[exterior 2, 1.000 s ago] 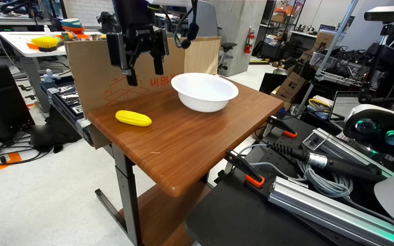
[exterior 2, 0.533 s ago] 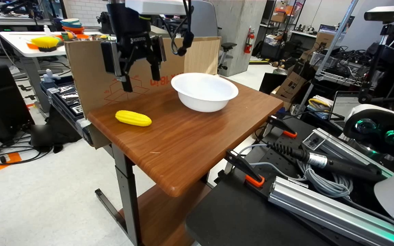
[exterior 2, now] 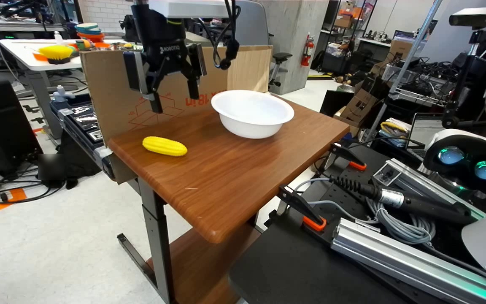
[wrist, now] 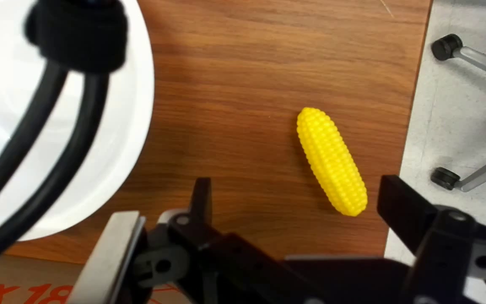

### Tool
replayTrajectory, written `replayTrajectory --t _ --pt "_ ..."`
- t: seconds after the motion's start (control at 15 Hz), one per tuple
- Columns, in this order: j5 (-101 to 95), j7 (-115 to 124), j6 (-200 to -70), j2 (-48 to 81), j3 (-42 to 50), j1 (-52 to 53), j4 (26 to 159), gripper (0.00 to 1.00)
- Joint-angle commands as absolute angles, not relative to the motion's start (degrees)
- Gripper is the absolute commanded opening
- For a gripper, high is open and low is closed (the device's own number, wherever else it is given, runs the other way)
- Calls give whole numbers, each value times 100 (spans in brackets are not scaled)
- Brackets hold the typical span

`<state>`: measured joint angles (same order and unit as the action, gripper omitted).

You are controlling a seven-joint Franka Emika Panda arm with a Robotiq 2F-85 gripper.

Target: Pick up the plush corn and put it in the bowl

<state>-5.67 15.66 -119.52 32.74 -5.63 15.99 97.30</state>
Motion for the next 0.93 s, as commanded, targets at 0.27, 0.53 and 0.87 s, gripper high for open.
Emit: replayTrajectory --t 0.27,0.53,0.87 --pt "-670 1749 -11381 3446 -515 1710 9353 100" --pt "-705 1702 -11568 3306 -518 1691 9600 100" --pt "-903 1743 -11545 3577 -472 1800 9333 100"
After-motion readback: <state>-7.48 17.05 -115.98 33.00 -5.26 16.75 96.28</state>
